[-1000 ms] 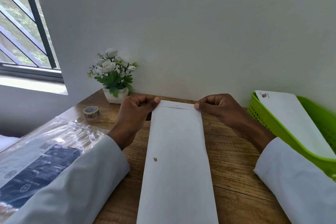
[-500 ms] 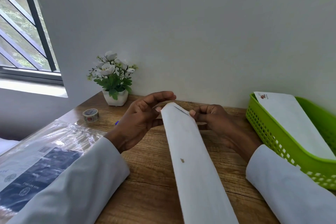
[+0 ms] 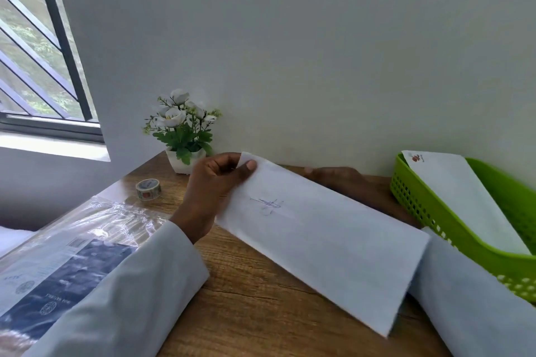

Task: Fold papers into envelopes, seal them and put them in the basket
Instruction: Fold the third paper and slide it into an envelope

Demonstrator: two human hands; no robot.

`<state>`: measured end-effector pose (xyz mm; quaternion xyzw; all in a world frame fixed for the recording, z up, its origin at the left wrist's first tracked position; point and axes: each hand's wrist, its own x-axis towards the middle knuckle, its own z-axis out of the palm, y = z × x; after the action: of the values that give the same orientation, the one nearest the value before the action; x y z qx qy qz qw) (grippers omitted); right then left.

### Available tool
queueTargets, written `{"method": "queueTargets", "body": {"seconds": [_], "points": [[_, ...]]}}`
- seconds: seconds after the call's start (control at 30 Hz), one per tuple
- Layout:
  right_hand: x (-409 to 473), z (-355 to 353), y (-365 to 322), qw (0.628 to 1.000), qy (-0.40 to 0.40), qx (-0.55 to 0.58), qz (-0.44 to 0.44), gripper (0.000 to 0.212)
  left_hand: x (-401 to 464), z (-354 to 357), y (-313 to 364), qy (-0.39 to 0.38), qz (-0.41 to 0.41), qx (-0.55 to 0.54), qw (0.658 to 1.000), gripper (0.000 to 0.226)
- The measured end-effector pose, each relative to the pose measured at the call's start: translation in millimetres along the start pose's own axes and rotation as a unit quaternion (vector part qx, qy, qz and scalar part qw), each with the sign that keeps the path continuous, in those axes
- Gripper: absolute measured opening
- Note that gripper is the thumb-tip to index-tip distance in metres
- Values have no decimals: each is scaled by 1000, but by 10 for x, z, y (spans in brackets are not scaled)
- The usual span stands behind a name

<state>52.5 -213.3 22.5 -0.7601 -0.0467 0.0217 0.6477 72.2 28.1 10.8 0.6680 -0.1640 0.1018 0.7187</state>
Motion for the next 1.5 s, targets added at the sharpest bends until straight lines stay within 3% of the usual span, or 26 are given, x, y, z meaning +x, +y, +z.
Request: {"method": "queueTargets", "body": {"seconds": [0.2,0.43,0.63,0.87,1.03,1.27,1.4,1.5], "points": [[-130,-399,-92,986,31,161,39,48,42,-135,-29,100,-101,29,989,9],[-206,-335,133,996,86,30,23,35,99,-244,-140,152,-163,39,974,13],[-184,-251,310,984,153,-92,27,31,167,-307,-285,105,-197,99,970,25],[-196,-220,380,939,188,-284,-42,48,135,-281,-346,60,-122,206,969,36],[-204,-222,407,890,201,-403,-72,52,114,-262,-357,23,-72,324,943,38],[-176,-231,475,880,95,-447,-127,54,151,-326,-386,2,-33,467,883,38],[-193,-271,500,866,33,-484,-124,74,114,-287,-405,-29,-6,528,849,45],[-220,-292,540,869,-16,-490,-65,97,78,-195,-419,-110,37,537,835,49]]}}
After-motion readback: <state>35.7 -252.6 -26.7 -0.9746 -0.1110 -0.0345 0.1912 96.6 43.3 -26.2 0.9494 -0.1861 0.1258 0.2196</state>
